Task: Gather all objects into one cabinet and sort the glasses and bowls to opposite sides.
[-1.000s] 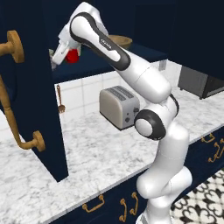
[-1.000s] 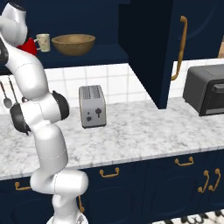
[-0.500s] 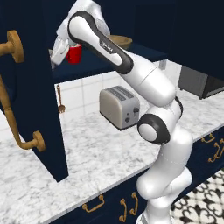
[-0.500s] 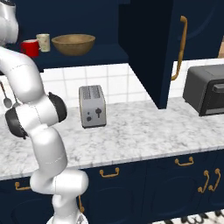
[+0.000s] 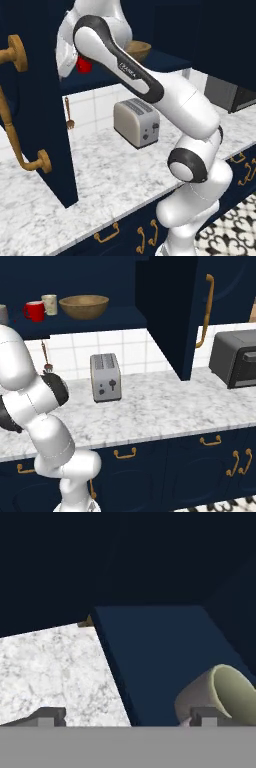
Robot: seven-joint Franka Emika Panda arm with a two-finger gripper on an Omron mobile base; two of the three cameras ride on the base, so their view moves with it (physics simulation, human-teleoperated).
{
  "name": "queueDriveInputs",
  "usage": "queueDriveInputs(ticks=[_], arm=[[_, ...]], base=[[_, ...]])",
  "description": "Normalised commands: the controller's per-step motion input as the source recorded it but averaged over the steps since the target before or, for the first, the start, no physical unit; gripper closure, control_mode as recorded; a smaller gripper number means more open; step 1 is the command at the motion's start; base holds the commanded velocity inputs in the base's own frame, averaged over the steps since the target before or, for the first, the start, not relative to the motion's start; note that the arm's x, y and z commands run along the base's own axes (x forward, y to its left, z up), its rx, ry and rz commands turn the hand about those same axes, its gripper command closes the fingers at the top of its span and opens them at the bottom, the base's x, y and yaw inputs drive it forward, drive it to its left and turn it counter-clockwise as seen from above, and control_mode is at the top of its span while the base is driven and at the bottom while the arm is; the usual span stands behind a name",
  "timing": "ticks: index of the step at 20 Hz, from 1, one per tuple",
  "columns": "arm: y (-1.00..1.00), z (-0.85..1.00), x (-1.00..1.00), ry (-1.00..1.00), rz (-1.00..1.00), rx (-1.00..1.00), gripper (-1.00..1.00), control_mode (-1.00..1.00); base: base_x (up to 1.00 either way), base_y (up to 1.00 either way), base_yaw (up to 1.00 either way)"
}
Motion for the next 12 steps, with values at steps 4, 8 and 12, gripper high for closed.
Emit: queueDriveInputs(ticks=[4, 8, 12], arm=[[-0.01, -0.03, -0.98, -0.25, -0.1, -0.01, -1.0, -1.0], [-0.18, -0.24, -1.0, -0.28, -0.15, 0.0, -1.0, -1.0], [-0.75, -0.19, -1.0, -0.23, -0.1, 0.0, -1.0, -1.0]], base=[[0.0, 0.0, 0.0], [0.0, 0.0, 0.0], [0.0, 0.0, 0.0]])
